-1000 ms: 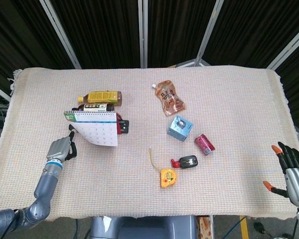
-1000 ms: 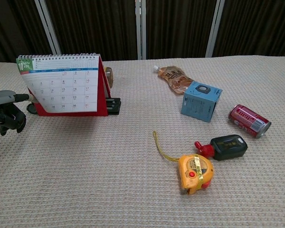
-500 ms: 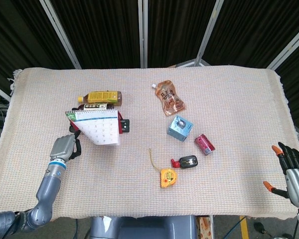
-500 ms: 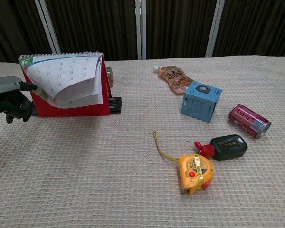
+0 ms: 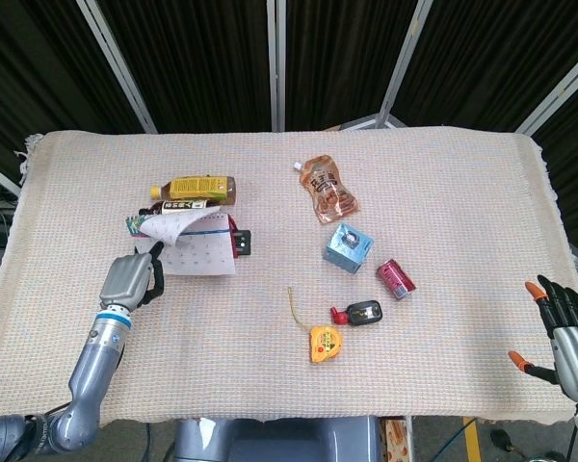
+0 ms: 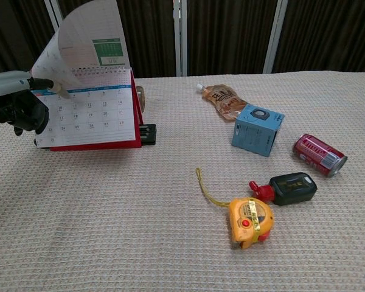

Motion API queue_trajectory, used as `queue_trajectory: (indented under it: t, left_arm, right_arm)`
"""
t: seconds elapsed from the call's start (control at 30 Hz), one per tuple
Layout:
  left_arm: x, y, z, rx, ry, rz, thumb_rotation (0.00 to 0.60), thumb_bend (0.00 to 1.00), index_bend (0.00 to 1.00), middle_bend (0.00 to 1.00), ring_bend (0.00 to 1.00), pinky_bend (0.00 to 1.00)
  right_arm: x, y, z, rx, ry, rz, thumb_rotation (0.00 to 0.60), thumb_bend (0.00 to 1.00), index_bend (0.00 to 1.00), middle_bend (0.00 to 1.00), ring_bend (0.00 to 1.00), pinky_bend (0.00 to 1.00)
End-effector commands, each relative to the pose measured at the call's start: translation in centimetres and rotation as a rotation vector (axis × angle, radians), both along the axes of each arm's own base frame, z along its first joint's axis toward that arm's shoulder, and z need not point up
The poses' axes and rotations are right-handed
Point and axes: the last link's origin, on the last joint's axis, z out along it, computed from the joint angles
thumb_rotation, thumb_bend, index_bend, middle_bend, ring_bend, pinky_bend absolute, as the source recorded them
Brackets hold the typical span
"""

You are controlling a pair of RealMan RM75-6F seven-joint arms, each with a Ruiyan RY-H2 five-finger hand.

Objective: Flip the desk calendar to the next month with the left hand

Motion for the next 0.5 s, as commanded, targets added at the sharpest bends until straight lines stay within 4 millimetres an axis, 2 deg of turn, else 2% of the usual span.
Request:
queue_trajectory:
  t: [0.03,0.13,0.23,0.3,0.43,0.5]
  left_arm:
    - [0.4,0.0,0.6,0.034,0.011,-0.031,0.600,0.86,0.15,0.65,0.72,0.56]
    - [0.7,0.2,1.1,0.078,0.014,-0.060,0.600,0.86,0.17,0.64,0.72,0.55]
    - [0.9,0.6,1.8,0.147,0.037,-0.108,0.600,0.85,0.18,0.58,0.67,0.50]
    - [0.9,0.9,2.1,0.193,0.065,-0.144,0.600,0.84,0.16,0.48,0.58,0.44]
    - [0.9,1.5,2.5,0.242,0.118,-0.186,0.600,0.80,0.14,0.31,0.44,0.40]
    - [0.9,1.8,2.7,0.252,0.141,-0.199,0.600,0.75,0.10,0.21,0.36,0.34]
  right_arm:
    - [0.0,0.0,0.0,0.000,0.000,0.000,0.600,0.06,0.02,0.00,0.00,0.00]
    - [0.0,0.0,0.0,0.001,0.000,-0.001,0.600,0.06,0.02,0.00,0.00,0.00]
    - [0.0,0.0,0.0,0.000,0.000,-0.002,0.600,0.06,0.02,0.00,0.00,0.00]
    - [0.0,0.0,0.0,0.000,0.000,-0.002,0.600,0.06,0.02,0.00,0.00,0.00]
    - [0.0,0.0,0.0,0.000,0.000,-0.005,0.600,0.06,0.02,0.00,0.00,0.00]
    - [-0.1,0.0,0.0,0.000,0.001,-0.007,0.600,0.06,0.02,0.00,0.00,0.00]
